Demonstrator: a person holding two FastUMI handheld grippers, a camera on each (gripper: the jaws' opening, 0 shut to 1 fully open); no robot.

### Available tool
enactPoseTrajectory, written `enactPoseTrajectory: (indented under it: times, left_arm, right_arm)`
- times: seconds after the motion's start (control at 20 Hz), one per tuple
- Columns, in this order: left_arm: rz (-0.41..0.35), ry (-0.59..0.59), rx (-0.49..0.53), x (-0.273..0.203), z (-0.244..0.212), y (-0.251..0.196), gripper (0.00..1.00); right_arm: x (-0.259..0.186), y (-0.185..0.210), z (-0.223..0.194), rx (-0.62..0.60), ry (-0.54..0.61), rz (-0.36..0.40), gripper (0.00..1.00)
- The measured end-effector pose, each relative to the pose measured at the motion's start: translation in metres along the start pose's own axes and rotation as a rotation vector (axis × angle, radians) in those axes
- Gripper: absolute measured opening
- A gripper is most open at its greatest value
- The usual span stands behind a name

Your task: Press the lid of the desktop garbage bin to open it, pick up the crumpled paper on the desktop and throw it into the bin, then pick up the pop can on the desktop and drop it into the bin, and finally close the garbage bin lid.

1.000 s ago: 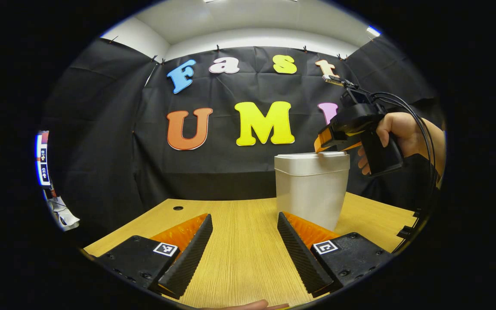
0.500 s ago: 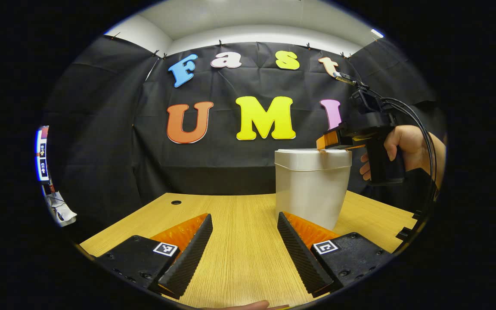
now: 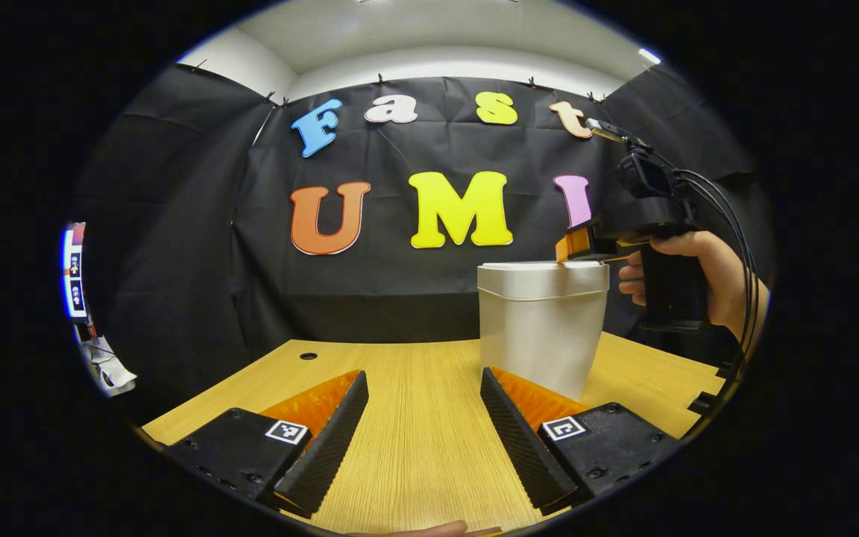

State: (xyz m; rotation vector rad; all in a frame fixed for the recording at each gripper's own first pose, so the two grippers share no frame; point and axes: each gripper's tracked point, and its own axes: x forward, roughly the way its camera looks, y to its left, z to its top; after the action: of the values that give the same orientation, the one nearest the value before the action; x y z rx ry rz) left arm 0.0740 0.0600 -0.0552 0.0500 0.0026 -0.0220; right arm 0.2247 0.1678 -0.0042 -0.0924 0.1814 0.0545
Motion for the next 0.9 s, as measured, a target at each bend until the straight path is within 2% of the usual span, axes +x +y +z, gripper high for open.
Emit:
enactPoseTrajectory:
  times: [0.15, 0.2, 0.35, 0.4, 0.45, 0.55, 0.7, 0.75, 0.85, 0.9]
  left_arm:
    - [-0.013, 0.0, -0.001, 0.0, 0.001, -0.002, 0.98]
    - [-0.009, -0.003, -0.001, 0.0, 0.001, 0.0, 0.98]
    - [-0.004, 0.001, 0.001, 0.001, 0.0, 0.002, 0.98]
    - [-0.004, 0.001, 0.0, 0.002, 0.0, 0.002, 0.98]
    - [-0.002, 0.001, -0.002, 0.002, -0.001, 0.004, 0.98]
    - [0.004, 0.002, 0.0, 0.002, -0.001, 0.008, 0.98]
    - [0.014, 0.01, 0.001, 0.003, -0.005, 0.013, 0.98]
    - [0.018, 0.005, 0.0, 0.003, -0.003, 0.014, 0.98]
    - [0.024, 0.005, -0.006, 0.002, -0.001, 0.015, 0.98]
    - [0.024, 0.002, -0.006, 0.003, -0.001, 0.014, 0.98]
  right_arm:
    - [-0.023, 0.001, -0.016, 0.046, 0.049, 0.038, 0.96]
    - [-0.018, -0.001, -0.026, 0.052, 0.053, 0.056, 0.96]
    - [-0.043, -0.013, -0.049, 0.08, 0.078, 0.064, 0.96]
    - [-0.056, -0.018, -0.055, 0.099, 0.075, 0.064, 0.94]
    - [-0.069, -0.023, -0.059, 0.114, 0.06, 0.069, 0.96]
    - [-0.096, -0.026, -0.069, 0.126, 0.025, 0.102, 0.96]
    - [-0.118, -0.037, -0.088, 0.03, 0.005, 0.108, 0.96]
    - [-0.123, -0.045, -0.091, -0.013, -0.01, 0.091, 0.92]
    - [-0.14, -0.059, -0.089, -0.032, -0.041, 0.082, 0.93]
    - [-0.15, -0.062, -0.091, -0.013, -0.054, 0.093, 0.99]
